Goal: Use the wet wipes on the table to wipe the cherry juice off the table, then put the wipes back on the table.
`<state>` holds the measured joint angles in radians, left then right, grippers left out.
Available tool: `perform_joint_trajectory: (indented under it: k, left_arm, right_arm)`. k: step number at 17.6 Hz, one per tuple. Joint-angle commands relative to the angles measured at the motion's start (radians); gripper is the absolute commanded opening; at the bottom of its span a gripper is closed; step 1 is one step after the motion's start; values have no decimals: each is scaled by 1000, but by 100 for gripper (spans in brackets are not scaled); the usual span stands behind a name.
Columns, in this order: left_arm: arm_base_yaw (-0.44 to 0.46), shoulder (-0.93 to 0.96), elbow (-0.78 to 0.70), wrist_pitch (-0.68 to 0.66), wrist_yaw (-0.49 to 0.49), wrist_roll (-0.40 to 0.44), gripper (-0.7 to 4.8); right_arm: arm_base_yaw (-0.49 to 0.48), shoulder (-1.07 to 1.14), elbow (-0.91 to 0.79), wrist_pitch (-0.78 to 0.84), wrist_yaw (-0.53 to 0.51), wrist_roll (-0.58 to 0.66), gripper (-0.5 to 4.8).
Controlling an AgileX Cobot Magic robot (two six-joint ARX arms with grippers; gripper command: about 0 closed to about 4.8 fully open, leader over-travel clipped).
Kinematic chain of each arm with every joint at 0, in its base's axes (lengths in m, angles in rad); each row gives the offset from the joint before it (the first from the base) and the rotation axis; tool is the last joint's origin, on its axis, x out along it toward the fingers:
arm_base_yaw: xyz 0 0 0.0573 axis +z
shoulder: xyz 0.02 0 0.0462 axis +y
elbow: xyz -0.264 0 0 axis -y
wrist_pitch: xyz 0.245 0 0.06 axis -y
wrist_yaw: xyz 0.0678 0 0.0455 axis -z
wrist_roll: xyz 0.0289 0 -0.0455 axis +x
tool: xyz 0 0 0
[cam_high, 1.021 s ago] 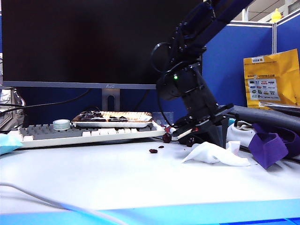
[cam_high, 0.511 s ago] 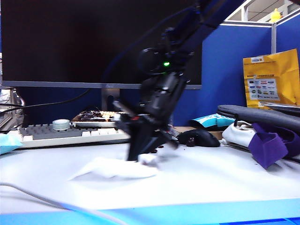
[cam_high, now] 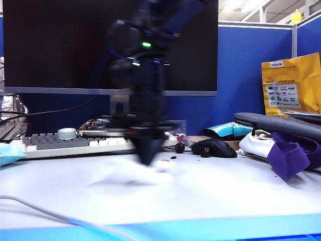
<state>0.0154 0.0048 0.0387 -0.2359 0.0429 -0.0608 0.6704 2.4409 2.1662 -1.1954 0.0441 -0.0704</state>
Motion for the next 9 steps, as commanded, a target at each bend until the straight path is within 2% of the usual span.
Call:
perform_joint_trajectory:
  k: [1, 4, 7, 9]
  left_arm:
    - [0, -3, -6, -10, 3, 0, -4]
    - [0, -3, -6, -10, 3, 0, -4]
    - [0, -3, -6, -10, 3, 0, -4]
    - [0, -3, -6, -10, 3, 0, -4]
  right_arm:
    - [-78, 48, -26, -76, 192, 46, -6]
    - [-144, 48, -25, -114, 220, 68, -6]
    - [-150, 37, -23, -105, 225, 66, -6]
    - [-148, 35, 49, -133, 214, 66, -5]
